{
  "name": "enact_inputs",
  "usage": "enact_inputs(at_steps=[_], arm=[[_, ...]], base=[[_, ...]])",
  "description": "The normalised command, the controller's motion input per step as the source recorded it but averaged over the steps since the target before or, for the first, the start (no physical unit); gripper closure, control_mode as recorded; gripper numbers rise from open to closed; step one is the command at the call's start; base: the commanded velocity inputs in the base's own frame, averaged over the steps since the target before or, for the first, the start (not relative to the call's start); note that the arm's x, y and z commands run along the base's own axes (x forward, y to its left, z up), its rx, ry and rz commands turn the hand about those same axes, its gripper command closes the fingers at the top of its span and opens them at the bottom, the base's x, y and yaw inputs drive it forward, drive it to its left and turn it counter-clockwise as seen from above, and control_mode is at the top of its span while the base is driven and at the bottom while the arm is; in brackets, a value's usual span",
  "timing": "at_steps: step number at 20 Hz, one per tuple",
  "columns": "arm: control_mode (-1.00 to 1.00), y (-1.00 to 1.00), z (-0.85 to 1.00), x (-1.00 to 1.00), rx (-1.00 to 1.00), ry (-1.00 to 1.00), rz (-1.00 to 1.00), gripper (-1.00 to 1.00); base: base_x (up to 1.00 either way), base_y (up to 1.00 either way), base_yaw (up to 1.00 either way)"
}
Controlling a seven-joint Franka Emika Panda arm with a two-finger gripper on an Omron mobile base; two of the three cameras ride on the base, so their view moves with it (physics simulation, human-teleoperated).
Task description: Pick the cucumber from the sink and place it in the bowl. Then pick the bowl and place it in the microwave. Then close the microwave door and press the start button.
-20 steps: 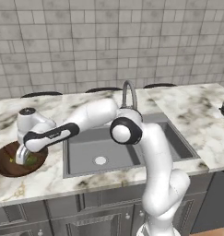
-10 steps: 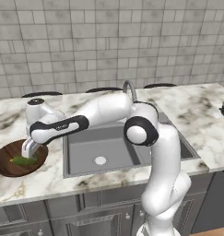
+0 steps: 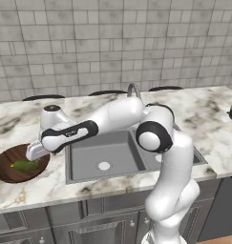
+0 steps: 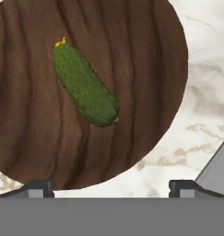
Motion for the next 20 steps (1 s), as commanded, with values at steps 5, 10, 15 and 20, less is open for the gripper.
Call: enact_inputs(at_steps=[5,10,15,20], arm=[[-1.00,-0.08,-0.01,-0.02,0.03,0.11,-0.33,-1.00],[-1.00,-0.03,-0.20,0.01,0.04,0.12,-0.21,-1.00],[-1.00,0.00,-0.25,0.22,0.04,0.05,-0.17,-1.00],[-1.00,0.00,-0.33,0.24,0.02,0.00,-0.13,-1.00]], base=[[0.00,0.00,0.00],[0.00,0.00,0.00],[0.00,0.00,0.00],[0.00,0.00,0.00]])
